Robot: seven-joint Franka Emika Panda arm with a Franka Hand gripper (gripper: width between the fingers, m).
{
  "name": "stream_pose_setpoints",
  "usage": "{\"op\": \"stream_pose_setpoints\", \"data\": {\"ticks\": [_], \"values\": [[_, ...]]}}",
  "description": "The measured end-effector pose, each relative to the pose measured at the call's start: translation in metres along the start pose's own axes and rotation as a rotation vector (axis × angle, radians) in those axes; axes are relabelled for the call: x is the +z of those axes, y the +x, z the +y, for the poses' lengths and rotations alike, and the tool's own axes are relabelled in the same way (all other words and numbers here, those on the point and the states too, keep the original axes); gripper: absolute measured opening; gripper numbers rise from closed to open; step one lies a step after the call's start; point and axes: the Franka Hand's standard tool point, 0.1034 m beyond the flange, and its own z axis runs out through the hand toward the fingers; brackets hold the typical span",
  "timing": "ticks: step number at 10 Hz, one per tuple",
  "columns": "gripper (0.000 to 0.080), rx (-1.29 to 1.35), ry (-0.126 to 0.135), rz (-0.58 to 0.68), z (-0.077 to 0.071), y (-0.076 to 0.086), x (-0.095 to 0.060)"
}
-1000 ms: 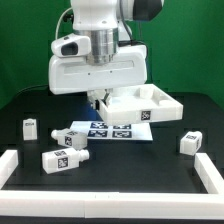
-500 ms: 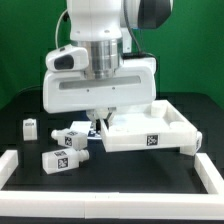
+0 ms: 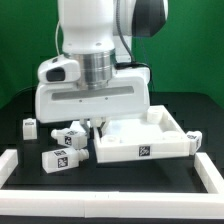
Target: Assemble one leg
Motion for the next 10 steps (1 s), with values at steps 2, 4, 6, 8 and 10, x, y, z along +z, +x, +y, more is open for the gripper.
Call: {"op": "stream_pose_setpoints", "data": {"ticks": [2,4,6,8,10], "values": [[0.0055,0.092,0.001,0.025,-0.005,0.04,0.01],[0.0055,0.083,-0.005,0.053,-0.021,0.056,0.032],[0.0055,0.099,-0.016,0.07,-0.026,0.058,0.043],[0.0055,0.151,-0.029,0.08,-0.026,0.062,0.043],[0.0055,0.153,-0.051,0.08,-0.026,0.062,0.043]]}}
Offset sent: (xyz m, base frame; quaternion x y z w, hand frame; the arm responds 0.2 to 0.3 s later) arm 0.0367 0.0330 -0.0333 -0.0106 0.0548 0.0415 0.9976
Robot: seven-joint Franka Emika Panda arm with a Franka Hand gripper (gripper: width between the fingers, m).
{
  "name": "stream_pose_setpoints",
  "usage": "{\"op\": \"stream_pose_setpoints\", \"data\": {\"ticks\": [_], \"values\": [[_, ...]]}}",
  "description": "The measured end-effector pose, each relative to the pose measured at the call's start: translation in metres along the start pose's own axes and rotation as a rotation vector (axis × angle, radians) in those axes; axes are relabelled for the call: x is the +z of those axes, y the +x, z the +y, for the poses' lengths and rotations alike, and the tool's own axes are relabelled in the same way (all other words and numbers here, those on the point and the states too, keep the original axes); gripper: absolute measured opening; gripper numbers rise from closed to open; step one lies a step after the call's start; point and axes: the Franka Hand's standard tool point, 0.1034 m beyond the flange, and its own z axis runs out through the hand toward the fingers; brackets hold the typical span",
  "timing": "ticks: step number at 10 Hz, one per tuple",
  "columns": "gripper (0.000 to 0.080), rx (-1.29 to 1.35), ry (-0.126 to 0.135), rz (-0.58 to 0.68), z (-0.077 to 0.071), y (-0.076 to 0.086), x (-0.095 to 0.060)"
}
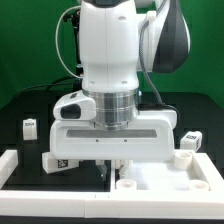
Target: Assemble one leg
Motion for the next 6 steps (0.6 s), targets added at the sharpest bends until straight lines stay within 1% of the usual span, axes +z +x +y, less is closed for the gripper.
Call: {"op": "stream_pose_setpoints", "data": {"ticks": [1,2,3,4,5,6], "values": [[0.0055,-0.01,-0.004,0.001,0.0,0.0,0.0],[0.0128,-0.01,-0.003,0.001,0.001,0.0,0.0],[0.0264,-0.01,-0.003,0.001,0.0,0.0,0.0],[0.0264,-0.01,-0.003,0.001,0.0,0.0,0.0],[0.0445,0.001,0.0,-0.001,0.0,-0.001,-0.001],[0.0595,0.076,0.018,-0.04,-0.003,-0.009,-0.013]]}}
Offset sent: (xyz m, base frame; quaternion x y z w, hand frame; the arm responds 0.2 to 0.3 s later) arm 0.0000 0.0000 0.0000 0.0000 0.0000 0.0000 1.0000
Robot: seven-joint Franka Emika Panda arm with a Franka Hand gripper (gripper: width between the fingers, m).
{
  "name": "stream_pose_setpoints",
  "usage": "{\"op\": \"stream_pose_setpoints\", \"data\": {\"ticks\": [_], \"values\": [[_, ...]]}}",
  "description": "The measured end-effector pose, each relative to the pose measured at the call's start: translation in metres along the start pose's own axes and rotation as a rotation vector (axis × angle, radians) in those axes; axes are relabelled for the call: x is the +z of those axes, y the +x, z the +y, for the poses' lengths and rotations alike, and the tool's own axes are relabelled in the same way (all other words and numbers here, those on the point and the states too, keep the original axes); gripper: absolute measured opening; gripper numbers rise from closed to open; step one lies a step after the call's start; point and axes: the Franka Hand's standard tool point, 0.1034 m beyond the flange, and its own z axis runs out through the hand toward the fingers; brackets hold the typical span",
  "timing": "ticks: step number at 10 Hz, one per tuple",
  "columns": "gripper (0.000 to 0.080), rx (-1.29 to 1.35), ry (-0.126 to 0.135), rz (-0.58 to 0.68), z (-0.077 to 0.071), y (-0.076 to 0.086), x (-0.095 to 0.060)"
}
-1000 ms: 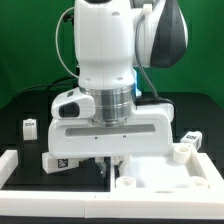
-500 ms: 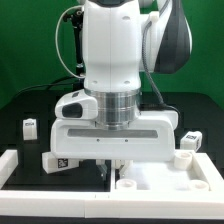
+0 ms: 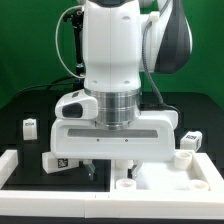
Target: Assemble one leg
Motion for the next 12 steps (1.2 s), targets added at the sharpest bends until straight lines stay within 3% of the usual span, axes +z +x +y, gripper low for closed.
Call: {"op": "stream_pose_setpoints", "data": {"ticks": [2,4,5,9,12], "values": [[0.0638,0.075,0.026,-0.044,-0.013,-0.008,-0.025],[0.0646,0.247,0.092,-0.131,-0.033,-0.022,-0.042],[0.0646,0.251,0.099,-0.131,-0.037,-0.022,-0.043],[0.0649,0.273,0.093,-0.198,-0.041,-0.033,-0.04],[0.0649,0.335,0.053,-0.399,-0.106,-0.081,-0.047]]}}
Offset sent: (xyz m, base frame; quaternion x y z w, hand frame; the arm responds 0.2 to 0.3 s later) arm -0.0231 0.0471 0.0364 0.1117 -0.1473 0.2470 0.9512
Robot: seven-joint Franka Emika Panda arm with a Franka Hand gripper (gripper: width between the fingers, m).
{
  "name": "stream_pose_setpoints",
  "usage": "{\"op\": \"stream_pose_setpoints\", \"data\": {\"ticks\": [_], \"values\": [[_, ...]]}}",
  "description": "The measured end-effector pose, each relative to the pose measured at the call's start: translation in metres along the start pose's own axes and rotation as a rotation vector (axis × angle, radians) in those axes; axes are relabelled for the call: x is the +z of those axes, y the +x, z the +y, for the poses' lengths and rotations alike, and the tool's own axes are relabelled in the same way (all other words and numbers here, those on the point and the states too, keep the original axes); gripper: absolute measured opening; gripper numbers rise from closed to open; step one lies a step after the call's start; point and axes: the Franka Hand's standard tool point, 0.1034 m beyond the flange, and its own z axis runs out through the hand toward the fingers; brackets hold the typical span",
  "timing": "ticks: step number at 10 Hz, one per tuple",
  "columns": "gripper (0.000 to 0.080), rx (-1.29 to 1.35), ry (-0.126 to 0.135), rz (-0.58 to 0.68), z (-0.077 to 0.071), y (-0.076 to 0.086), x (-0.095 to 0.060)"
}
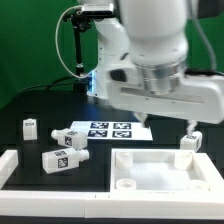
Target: Assemble one leg
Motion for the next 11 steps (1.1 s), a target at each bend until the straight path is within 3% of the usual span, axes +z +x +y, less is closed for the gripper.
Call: {"op": "stream_pose_setpoints", "data": {"ticks": [1,2,5,7,10,11], "values": [[0.0649,0.008,-0.031,-0.059,-0.009,-0.017,0.01],[0.0649,0.002,-0.047,-0.091,-0.01,-0.023,0.012],[0.0649,0.009,-0.066,-0.239,0.001,-0.017,0.018],[0.0649,0.087,-0.019,-0.339,-0.01,-0.026,0.051],[0.0649,0.138,0.053,-0.523,-0.019,-0.037,0.058],[0.0649,0.143,0.053,-0.54,-0.015,-0.032,0.062]]}}
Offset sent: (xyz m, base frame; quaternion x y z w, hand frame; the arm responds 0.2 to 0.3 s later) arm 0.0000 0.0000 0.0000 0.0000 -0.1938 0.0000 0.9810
